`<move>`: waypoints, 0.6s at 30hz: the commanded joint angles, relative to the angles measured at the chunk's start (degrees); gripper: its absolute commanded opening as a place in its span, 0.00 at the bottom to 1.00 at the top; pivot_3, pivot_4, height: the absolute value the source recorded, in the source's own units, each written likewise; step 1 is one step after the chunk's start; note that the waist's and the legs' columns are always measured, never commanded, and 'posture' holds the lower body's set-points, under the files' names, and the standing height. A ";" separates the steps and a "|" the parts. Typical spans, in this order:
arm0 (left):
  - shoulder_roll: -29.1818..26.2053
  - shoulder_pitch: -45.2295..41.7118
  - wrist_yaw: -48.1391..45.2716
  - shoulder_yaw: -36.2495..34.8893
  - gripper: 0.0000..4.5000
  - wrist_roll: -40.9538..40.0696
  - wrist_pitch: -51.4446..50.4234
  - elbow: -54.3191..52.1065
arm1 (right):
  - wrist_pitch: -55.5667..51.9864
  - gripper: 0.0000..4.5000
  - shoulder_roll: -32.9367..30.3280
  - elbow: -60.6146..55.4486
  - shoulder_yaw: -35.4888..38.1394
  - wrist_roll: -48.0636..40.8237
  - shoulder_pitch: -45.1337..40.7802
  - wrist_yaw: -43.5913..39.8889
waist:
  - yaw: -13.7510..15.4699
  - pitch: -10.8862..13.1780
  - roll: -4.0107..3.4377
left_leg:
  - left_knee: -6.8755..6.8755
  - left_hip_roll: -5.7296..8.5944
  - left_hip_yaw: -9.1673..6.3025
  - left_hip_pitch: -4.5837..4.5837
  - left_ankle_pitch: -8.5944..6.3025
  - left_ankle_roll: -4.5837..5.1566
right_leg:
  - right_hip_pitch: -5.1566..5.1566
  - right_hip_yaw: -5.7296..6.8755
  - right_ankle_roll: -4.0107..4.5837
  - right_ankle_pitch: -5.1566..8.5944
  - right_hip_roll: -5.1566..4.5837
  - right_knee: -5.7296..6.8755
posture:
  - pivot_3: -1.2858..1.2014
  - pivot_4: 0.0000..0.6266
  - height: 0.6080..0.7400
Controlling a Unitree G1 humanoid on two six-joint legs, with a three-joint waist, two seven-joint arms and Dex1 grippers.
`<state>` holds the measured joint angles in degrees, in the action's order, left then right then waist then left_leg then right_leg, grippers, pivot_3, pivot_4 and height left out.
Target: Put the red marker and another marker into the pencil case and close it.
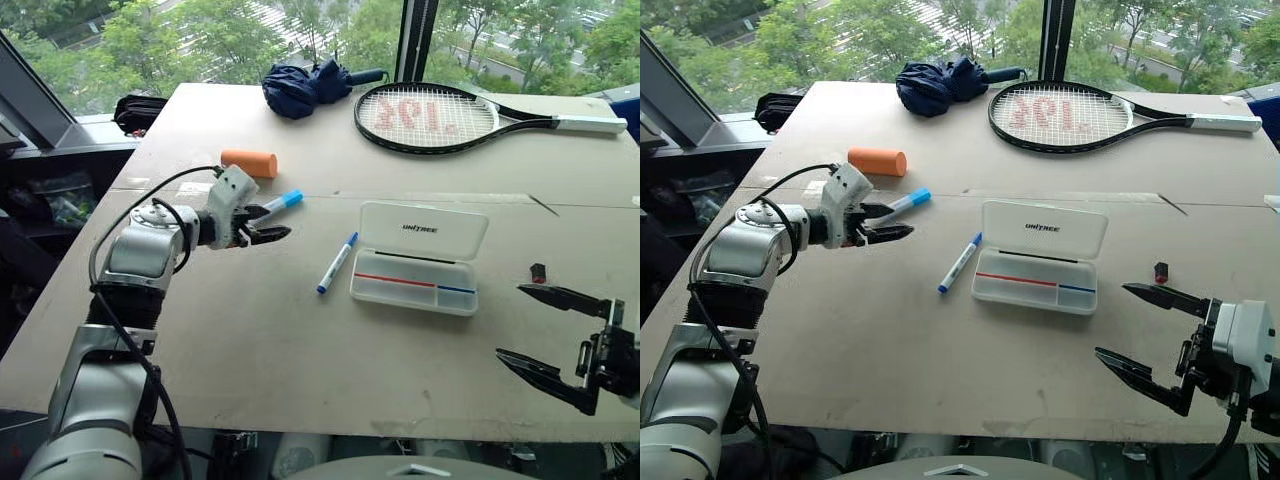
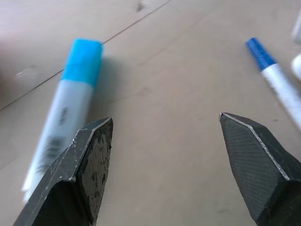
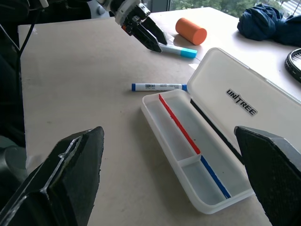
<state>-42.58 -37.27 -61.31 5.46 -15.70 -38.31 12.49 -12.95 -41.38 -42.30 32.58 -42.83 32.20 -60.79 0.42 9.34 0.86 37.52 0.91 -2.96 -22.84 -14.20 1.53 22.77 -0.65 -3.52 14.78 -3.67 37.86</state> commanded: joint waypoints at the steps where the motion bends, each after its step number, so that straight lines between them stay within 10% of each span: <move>1: -1.71 2.35 -0.84 0.11 0.81 -4.39 -11.09 -11.33 | 0.92 1.00 1.76 -3.02 2.05 -0.38 2.51 1.05 | -0.38 0.00 0.00 | 0.00 -0.03 0.00 0.02 0.00 0.00 | 0.01 -0.02 0.00 0.00 0.01 0.02 | 0.52 0.24 0.93; 18: 9.26 7.89 21.48 4.30 0.81 -5.14 -29.71 -31.40 | 3.69 1.00 4.08 -2.18 1.67 1.54 5.12 1.22 | 0.33 -0.01 0.00 | 0.03 -0.05 0.01 0.10 0.00 0.00 | -0.02 -0.10 0.01 0.00 0.02 0.10 | 0.52 0.24 0.93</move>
<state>-33.99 -29.20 -42.19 8.66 -21.52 -67.59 -15.84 -10.55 -37.61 -43.85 32.81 -40.87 37.22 -59.59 0.75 9.33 0.86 37.55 0.86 -2.95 -22.74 -14.20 1.54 22.75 -0.75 -3.51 14.78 -3.66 37.96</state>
